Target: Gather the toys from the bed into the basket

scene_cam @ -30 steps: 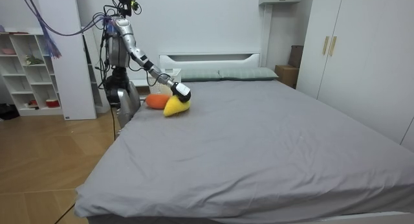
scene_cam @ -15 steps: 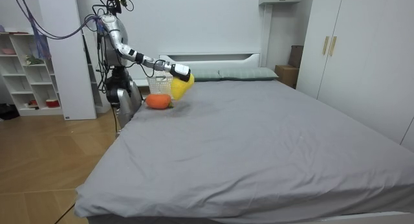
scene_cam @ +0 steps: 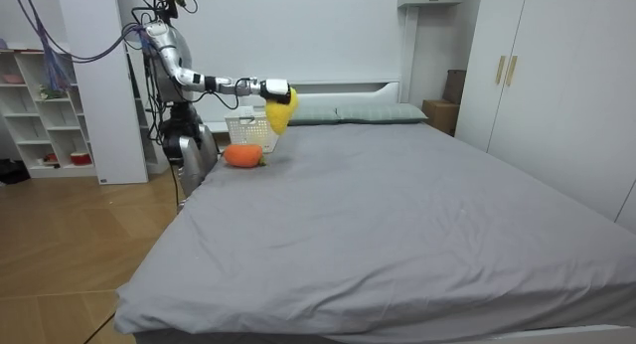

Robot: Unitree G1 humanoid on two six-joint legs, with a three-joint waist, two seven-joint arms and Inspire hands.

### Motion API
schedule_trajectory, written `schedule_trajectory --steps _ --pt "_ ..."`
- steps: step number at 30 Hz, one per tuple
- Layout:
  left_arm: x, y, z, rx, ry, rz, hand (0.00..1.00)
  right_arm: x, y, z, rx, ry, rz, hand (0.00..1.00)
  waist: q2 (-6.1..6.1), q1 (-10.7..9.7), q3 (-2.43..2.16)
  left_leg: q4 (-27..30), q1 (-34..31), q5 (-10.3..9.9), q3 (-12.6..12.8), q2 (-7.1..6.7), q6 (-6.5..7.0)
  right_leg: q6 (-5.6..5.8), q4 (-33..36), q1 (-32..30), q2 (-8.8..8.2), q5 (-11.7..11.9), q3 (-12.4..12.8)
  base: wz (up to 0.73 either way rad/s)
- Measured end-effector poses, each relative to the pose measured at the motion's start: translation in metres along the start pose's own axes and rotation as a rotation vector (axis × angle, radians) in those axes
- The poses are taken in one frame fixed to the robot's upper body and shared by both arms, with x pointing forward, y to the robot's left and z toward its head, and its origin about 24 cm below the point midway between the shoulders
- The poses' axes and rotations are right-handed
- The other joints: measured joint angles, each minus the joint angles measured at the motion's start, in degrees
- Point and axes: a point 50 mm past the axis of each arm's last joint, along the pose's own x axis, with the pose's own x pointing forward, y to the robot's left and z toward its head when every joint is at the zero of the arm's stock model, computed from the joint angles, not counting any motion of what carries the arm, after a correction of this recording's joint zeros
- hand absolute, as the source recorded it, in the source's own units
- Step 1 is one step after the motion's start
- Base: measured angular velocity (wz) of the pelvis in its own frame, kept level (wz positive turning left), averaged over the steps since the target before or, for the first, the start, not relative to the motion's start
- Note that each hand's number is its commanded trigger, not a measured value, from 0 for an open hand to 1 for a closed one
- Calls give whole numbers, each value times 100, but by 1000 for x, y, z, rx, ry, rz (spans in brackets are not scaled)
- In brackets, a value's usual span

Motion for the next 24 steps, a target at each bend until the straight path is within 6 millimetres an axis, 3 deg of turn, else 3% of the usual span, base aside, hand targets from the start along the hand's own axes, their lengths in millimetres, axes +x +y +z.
schedule_trajectory --steps 4,14,18,24 --pt "1 -2 6 11 -14 -4 0 0 -8 23 3 -91 -8 100 -43 17 -2 -5 -1 0 -5 0 0 0 3 -13 -2 0 -4 0" --pt "2 -5 17 -4 -41 -5 0 0 -13 66 40 -243 11 100 -75 348 -1 -5 -1 0 -81 -3 0 2 6 57 -10 -1 -94 4" --pt "2 -5 15 -3 -34 -5 0 0 -3 82 56 -279 37 100 -92 396 10 20 1 0 -201 -14 -1 15 6 109 -12 -10 -153 15" --pt "2 -6 19 0 -44 -8 0 1 14 105 49 -336 97 100 -133 711 38 19 -81 0 -302 -29 -4 23 -1 99 -24 -16 -307 9"
